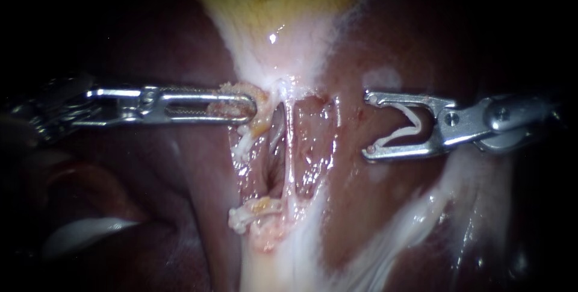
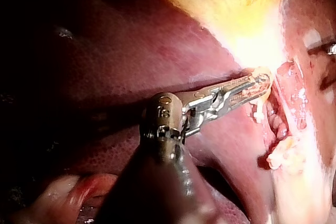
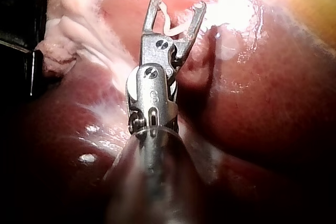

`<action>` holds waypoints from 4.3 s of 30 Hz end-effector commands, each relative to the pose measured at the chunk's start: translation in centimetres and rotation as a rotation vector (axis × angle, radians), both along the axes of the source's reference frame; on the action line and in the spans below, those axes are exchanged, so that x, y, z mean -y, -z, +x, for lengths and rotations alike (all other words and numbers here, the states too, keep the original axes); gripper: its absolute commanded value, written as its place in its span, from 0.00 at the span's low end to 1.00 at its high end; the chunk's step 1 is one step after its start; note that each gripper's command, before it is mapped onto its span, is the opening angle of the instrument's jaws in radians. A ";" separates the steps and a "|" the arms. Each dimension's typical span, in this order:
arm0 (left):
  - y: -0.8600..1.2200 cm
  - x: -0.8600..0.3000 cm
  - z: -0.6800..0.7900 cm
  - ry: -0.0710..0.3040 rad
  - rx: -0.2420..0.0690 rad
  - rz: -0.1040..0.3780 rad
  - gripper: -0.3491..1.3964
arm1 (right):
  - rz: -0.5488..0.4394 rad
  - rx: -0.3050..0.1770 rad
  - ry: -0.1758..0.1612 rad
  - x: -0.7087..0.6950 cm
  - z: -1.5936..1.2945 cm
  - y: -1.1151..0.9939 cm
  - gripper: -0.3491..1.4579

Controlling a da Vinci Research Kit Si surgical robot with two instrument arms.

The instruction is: Clipping first clip right tube

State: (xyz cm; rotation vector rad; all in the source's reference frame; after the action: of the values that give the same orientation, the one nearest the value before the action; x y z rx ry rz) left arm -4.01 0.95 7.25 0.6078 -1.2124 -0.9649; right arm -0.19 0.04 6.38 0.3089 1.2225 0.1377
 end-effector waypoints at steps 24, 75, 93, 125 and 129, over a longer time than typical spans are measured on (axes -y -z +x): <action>0.67 -0.23 0.72 0.050 0.002 0.003 0.00 | 0.048 -0.010 0.002 0.09 0.06 -0.01 0.47; 0.68 -0.21 0.71 0.052 0.001 0.002 0.00 | 0.539 -0.185 -0.012 0.72 1.55 -0.99 0.43; 0.66 -0.21 0.71 0.052 0.001 0.001 0.00 | 0.600 -0.194 -0.005 0.77 1.55 -1.02 0.39; 0.64 -0.20 0.73 0.051 0.002 0.000 0.00 | 0.602 -0.119 0.000 0.82 1.45 -1.05 0.00; 0.64 -0.20 0.73 0.051 0.002 0.000 0.00 | 0.602 -0.119 0.001 0.81 1.45 -1.05 0.00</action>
State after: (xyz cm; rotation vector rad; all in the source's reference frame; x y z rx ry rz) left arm -3.29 1.15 6.61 0.5796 -1.2340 -1.0074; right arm 1.26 -0.78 7.43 0.8498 1.2790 0.4956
